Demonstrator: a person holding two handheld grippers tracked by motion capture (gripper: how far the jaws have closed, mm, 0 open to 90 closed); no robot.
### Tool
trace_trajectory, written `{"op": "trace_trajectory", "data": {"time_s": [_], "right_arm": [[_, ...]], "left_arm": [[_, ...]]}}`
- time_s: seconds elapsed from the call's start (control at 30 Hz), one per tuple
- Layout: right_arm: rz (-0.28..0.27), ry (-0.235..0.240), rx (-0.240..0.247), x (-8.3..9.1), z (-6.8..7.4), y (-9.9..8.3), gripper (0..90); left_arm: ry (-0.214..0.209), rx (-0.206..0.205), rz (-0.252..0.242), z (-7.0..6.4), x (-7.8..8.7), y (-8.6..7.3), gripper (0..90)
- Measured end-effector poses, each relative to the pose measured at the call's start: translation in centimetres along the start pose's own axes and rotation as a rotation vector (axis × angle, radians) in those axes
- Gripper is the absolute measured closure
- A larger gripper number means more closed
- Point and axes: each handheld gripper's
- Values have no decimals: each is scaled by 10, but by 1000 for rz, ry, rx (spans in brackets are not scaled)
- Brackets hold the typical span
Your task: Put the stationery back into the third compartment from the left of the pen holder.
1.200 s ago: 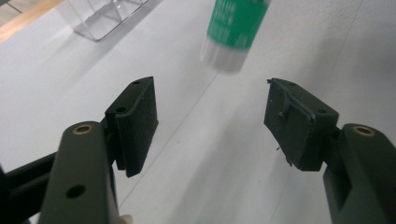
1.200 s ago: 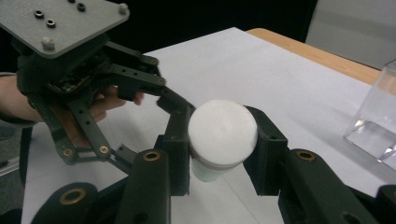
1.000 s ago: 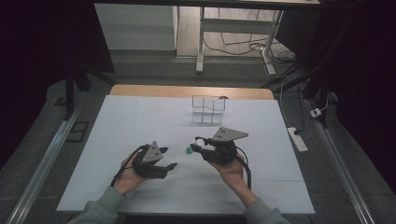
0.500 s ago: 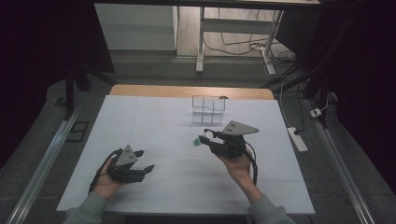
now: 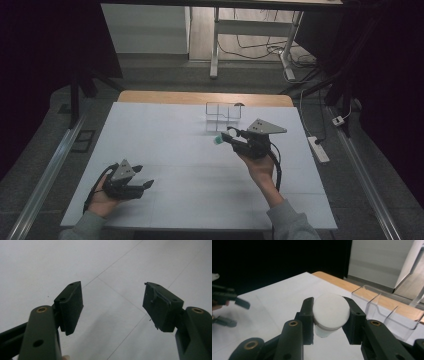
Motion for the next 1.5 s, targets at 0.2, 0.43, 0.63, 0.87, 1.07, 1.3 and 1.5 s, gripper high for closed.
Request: {"op": "trace_trajectory", "data": {"time_s": [0.2,0.43,0.63,0.87,1.07,1.3,1.5], "right_arm": [[-23,-35,-7,-4,-9,14,640],[-42,-74,-16,-6,-19,31,639],[-45,-107,-28,-11,-27,39,639],[-43,-140,-53,-19,-39,48,639],[-44,-187,-75,-26,-53,52,639],[-34,-252,-105,-37,-73,56,639],[-14,-293,-129,-52,-88,52,639]], "left_arm": [[1,6,-4,1,1,-3,319],[3,10,-3,3,1,-5,318],[7,-1,-6,2,1,-5,318],[7,3,-6,3,1,-5,318],[4,2,-2,3,0,-6,318],[8,8,-5,4,-1,-6,318],[11,5,-2,4,-1,-7,318]]}}
Point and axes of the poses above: each handheld gripper's, and its own axes: x roughly backward along the jaws, y roughly out of its top, z roughly to its left, and after that the axes turned 15 degrees about -x, right-handed
